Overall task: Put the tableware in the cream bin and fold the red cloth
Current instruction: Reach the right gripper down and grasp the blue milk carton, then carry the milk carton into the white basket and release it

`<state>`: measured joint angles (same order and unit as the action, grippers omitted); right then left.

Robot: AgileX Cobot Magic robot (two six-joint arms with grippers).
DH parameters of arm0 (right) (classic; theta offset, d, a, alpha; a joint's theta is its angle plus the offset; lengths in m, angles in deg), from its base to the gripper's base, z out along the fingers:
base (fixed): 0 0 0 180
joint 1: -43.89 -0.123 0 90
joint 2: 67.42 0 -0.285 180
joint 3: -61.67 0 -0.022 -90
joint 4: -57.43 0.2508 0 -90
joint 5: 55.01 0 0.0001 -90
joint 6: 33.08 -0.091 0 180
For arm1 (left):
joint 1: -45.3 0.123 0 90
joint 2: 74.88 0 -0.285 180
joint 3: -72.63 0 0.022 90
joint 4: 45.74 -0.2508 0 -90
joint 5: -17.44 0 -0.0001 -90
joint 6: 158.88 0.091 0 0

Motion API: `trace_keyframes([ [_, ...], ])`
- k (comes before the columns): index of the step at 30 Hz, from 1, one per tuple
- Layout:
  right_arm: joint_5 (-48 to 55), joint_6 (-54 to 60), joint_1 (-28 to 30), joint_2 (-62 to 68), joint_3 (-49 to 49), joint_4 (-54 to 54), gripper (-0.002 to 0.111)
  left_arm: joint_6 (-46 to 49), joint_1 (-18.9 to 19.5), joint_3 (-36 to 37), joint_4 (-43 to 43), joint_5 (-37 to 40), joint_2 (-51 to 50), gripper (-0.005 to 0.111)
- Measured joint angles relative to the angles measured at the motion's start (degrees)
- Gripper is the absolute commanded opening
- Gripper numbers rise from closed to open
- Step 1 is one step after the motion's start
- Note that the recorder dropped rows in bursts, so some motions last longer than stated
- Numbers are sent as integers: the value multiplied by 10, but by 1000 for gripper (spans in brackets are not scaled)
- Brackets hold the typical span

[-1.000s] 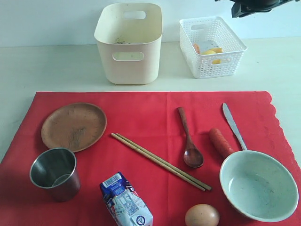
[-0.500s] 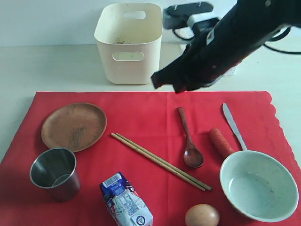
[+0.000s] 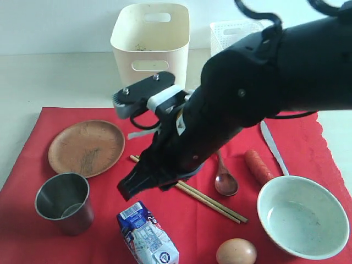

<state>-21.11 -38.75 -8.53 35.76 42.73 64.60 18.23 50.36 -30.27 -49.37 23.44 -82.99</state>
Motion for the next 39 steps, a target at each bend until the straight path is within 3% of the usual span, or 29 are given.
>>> trace_keyframes([
  [7, 0, -5, -50, 33, 0, 13, 73, 0, 0, 0, 0, 0, 0, 3],
  [16, -27, -5, -73, 128, 0, 27, 72, 0, 0, 0, 0, 0, 0, 3],
  [19, -35, -5, -73, 141, 0, 33, 61, 0, 0, 0, 0, 0, 0, 3],
  [27, -43, -5, -73, 137, 0, 36, 0, 0, 0, 0, 0, 0, 0, 3],
  [34, -59, -5, -69, 49, 0, -14, 0, 0, 0, 0, 0, 0, 0, 3],
  [39, -58, -5, -3, 24, 23, -31, 0, 0, 0, 0, 0, 0, 0, 3],
])
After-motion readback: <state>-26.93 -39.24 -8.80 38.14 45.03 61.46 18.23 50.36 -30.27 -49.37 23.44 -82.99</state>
